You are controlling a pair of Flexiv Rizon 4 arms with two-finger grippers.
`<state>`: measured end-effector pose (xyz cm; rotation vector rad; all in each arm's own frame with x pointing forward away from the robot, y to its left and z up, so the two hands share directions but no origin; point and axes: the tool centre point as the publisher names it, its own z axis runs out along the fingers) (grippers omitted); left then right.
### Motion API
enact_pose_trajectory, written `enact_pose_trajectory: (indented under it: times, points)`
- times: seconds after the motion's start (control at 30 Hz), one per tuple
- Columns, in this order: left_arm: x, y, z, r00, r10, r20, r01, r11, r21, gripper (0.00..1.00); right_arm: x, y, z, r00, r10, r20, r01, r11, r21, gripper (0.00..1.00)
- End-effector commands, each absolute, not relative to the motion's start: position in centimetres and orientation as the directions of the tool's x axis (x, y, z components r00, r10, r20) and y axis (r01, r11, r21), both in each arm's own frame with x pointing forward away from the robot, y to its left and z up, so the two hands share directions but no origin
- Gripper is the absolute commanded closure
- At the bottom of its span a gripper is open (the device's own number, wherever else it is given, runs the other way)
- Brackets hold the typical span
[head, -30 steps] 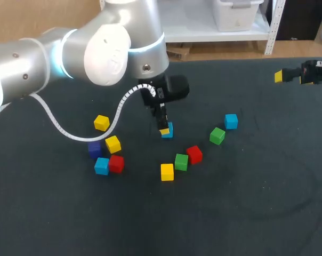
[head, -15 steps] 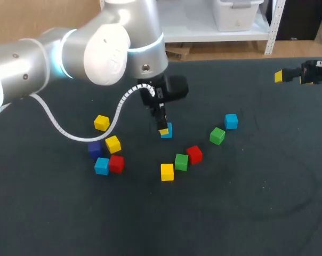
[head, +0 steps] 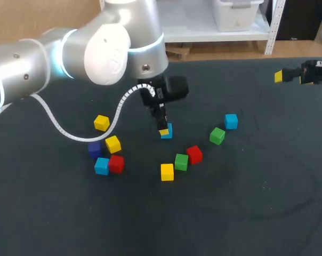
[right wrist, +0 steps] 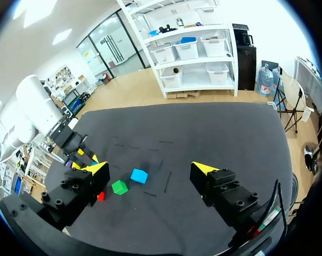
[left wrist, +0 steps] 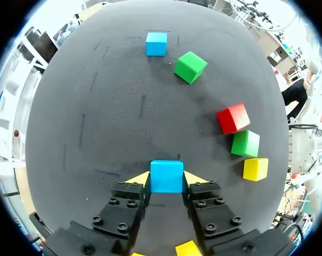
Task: Place the blue cubes, place green cubes on the blue cubes, place the yellow cubes on the green cubes, then place the red cubes on the yellow cubes, and place purple cube on the red cubes.
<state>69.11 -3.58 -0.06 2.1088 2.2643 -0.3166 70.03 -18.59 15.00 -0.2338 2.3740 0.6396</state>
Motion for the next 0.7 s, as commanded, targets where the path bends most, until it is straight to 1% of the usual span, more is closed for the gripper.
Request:
enact_pose_trajectory:
  times: [0.03, 0.07, 0.1, 0.13, 0.17, 0.2, 0.23, 0.4, 0.7]
  points:
    - [69.5, -3.7, -0.2, -0.078, 0.984, -0.158, 0.989, 0.057, -0.137, 0.57, 70.0, -18.5, 15.0, -0.766, 0.0, -0.642, -0.322, 0.866, 0.383, 0.0]
    - [69.5, -3.7, -0.2, -0.078, 0.984, -0.159, 0.989, 0.056, -0.138, 0.51, 70.0, -18.5, 15.0, -0.766, 0.0, -0.642, -0.322, 0.866, 0.383, 0.0]
    - [69.5, -3.8, -0.2, -0.077, 0.984, -0.158, 0.989, 0.055, -0.139, 0.38, 70.0, -18.5, 15.0, -0.766, 0.0, -0.642, -0.322, 0.866, 0.383, 0.0]
    - [69.5, -3.8, -0.2, -0.076, 0.984, -0.158, 0.989, 0.054, -0.14, 0.29, 70.0, -18.5, 15.0, -0.766, 0.0, -0.642, -0.322, 0.866, 0.383, 0.0]
    - [69.5, -3.8, -0.1, -0.075, 0.985, -0.157, 0.989, 0.053, -0.14, 0.13, 70.0, -18.5, 15.0, -0.766, 0.0, -0.642, -0.322, 0.866, 0.383, 0.0]
    - [69.5, -3.8, -0.1, -0.074, 0.985, -0.157, 0.989, 0.053, -0.14, 0.02, 70.0, -18.5, 15.0, -0.766, 0.0, -0.642, -0.322, 0.866, 0.383, 0.0]
    - [69.5, -3.8, -0.1, -0.074, 0.985, -0.157, 0.989, 0.052, -0.141, 0.0, 70.0, -18.5, 15.0, -0.766, 0.0, -0.642, -0.322, 0.866, 0.383, 0.0]
    - [69.4, -3.5, 0.7, -0.09, 0.981, -0.171, 0.988, 0.066, -0.139, 0.0, 70.0, -18.5, 15.0, -0.766, 0.0, -0.642, -0.322, 0.866, 0.383, 0.0]
    - [67.4, -1.4, 4.3, -0.121, 0.97, -0.211, 0.99, 0.101, -0.102, 0.0, 70.0, -18.5, 15.0, -0.766, 0.0, -0.642, -0.322, 0.866, 0.383, 0.0]
